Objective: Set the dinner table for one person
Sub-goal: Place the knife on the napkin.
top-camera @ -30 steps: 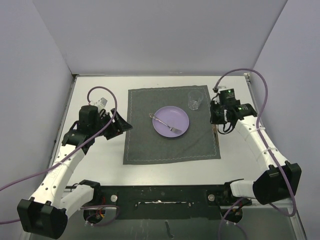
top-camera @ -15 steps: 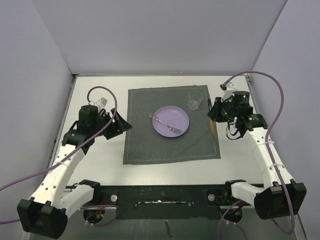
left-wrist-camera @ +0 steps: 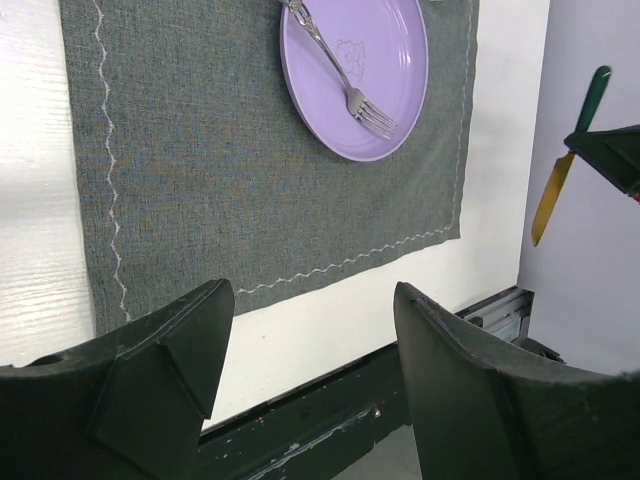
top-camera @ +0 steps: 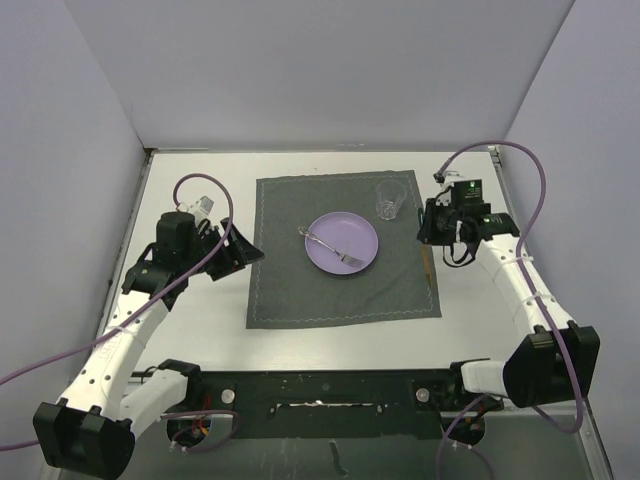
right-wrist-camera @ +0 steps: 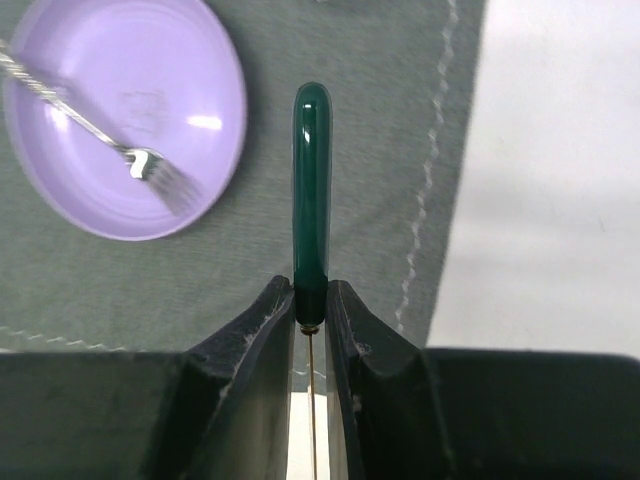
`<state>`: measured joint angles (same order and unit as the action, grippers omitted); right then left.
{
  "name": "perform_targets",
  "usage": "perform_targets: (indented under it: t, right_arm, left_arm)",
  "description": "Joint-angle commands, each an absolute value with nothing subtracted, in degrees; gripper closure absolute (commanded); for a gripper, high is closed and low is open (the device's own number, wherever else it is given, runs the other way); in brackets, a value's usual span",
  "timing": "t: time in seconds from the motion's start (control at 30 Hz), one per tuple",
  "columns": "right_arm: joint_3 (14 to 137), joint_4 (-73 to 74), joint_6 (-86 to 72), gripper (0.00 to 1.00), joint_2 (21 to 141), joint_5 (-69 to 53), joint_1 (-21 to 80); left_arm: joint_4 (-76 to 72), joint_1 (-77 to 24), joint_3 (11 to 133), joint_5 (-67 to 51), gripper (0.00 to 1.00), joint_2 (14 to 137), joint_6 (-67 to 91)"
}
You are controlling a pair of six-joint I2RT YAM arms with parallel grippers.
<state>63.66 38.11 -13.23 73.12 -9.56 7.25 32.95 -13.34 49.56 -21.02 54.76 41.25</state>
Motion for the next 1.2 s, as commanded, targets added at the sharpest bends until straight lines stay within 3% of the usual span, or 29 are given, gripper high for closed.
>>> perform_targets:
  t: [0.0,0.43,0.8,1.17]
  right_arm:
    - [66.53,43.28,-15.92,1.00,74.79,3.89,7.64]
    - [70.03,50.33,-18.98,1.00,81.21,21.94,7.24]
    - [67.54,46.46,-18.39,1.00,93.39,12.94,11.23]
    - [69.51,46.95,-17.77,1.00,100.81,13.92,12.03]
  left_arm:
    - [31.76,-13.41,51.15,-20.65,0.36,53.36,40.03]
    - [32.38,-13.40,50.74,-20.89,0.37,53.40,39.29]
    - [33.10,-13.37,50.78,-21.05,0.36,53.03,38.38]
    - [35.40,-13.16,52.14,-20.19,0.36,51.85,37.27]
